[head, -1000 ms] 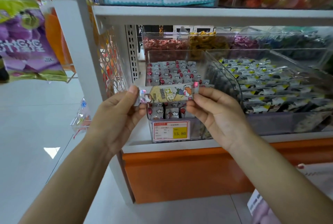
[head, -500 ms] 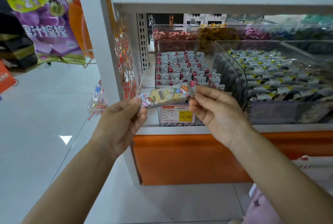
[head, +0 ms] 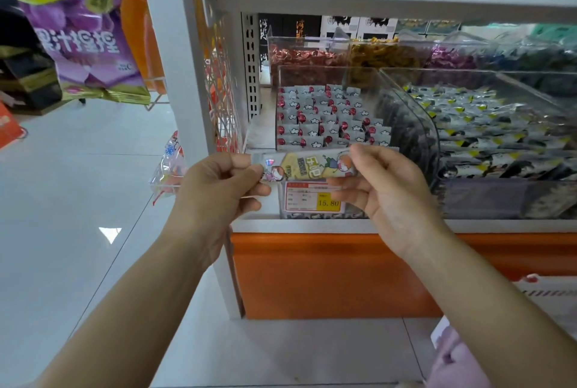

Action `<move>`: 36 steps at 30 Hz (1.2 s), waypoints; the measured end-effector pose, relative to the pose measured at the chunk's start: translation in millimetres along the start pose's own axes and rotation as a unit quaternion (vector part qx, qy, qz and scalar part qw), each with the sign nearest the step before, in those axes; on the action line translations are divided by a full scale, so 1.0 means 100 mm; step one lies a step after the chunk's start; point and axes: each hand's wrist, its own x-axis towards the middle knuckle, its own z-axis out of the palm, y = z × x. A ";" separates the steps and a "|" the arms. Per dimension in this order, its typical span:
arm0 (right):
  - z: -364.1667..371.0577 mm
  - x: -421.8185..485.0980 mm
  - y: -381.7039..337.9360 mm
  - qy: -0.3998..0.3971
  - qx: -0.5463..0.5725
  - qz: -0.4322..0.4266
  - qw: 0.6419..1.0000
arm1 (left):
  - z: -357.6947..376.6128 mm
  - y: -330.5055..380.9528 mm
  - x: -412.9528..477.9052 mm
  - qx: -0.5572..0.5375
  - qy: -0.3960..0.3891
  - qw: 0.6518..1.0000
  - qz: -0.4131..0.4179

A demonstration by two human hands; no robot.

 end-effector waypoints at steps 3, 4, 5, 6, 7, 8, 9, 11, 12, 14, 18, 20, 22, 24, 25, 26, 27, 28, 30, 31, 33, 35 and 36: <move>-0.04 0.03 0.01 0.005 -0.036 -0.019 0.999 | -0.02 0.03 0.01 -0.044 -0.026 0.998 -0.024; -0.05 0.03 0.01 0.007 -0.046 -0.022 0.999 | -0.03 0.04 0.01 -0.071 -0.041 0.996 -0.038; -0.06 0.04 0.01 0.008 -0.054 -0.024 0.998 | -0.04 0.04 0.01 -0.094 -0.051 0.993 -0.050; -0.06 0.04 0.02 0.006 -0.058 -0.026 0.998 | -0.05 0.05 0.02 -0.116 -0.058 0.990 -0.059; -0.07 0.05 0.03 0.003 -0.063 -0.028 0.998 | -0.06 0.06 0.02 -0.136 -0.060 0.987 -0.064; -0.07 0.04 0.03 -0.002 -0.069 -0.031 0.997 | -0.06 0.07 0.03 -0.156 -0.059 0.984 -0.066; -0.07 0.04 0.03 -0.007 -0.074 -0.034 0.997 | -0.06 0.07 0.04 -0.170 -0.057 0.982 -0.065; -0.06 0.05 0.03 -0.008 -0.057 -0.035 0.998 | -0.06 0.08 0.05 -0.176 -0.069 0.980 -0.058; -0.05 0.05 0.02 -0.012 -0.026 -0.029 0.999 | -0.06 0.07 0.05 -0.169 -0.078 0.981 -0.050; -0.03 0.05 0.01 -0.025 0.017 -0.020 0.999 | -0.06 0.06 0.05 -0.135 -0.093 0.986 -0.018; -0.04 0.04 0.04 -0.011 -0.109 -0.064 0.992 | -0.07 0.05 0.03 -0.055 -0.117 0.992 0.013; -0.05 0.03 0.04 -0.022 -0.140 -0.065 0.988 | -0.07 0.06 0.02 -0.002 -0.126 0.992 0.018; -0.05 0.03 0.03 -0.035 -0.177 -0.066 0.981 | -0.07 0.05 0.02 0.073 -0.126 0.988 0.040; -0.03 0.02 0.02 -0.043 -0.210 -0.078 0.974 | -0.06 0.06 0.01 0.122 -0.122 0.983 0.064; -0.02 0.02 0.02 -0.044 -0.216 -0.086 0.972 | -0.06 0.07 0.01 0.134 -0.119 0.981 0.078; -0.01 0.01 0.01 -0.042 -0.217 -0.090 0.971 | -0.07 0.08 0.00 0.144 -0.117 0.978 0.090; -0.01 0.02 0.01 -0.037 -0.217 -0.095 0.971 | -0.06 0.09 0.00 0.156 -0.119 0.976 0.100; 0.00 0.02 0.00 -0.032 -0.221 -0.101 0.970 | -0.06 0.10 -0.01 0.166 -0.123 0.973 0.106; 0.02 0.03 0.01 -0.020 -0.241 -0.121 0.963 | -0.04 0.10 -0.01 0.171 -0.126 0.971 0.110; 0.04 0.02 0.01 -0.016 -0.250 -0.133 0.959 | -0.02 0.10 -0.02 0.167 -0.124 0.972 0.106; 0.06 0.02 0.02 -0.013 -0.268 -0.157 0.950 | 0.01 0.09 -0.03 0.166 -0.111 0.974 0.102; 0.08 0.01 0.03 -0.020 -0.293 -0.181 0.939 | 0.02 0.09 -0.04 0.178 -0.098 0.973 0.106; 0.09 0.01 0.03 -0.025 -0.301 -0.188 0.935 | 0.03 0.09 -0.03 0.176 -0.092 0.974 0.106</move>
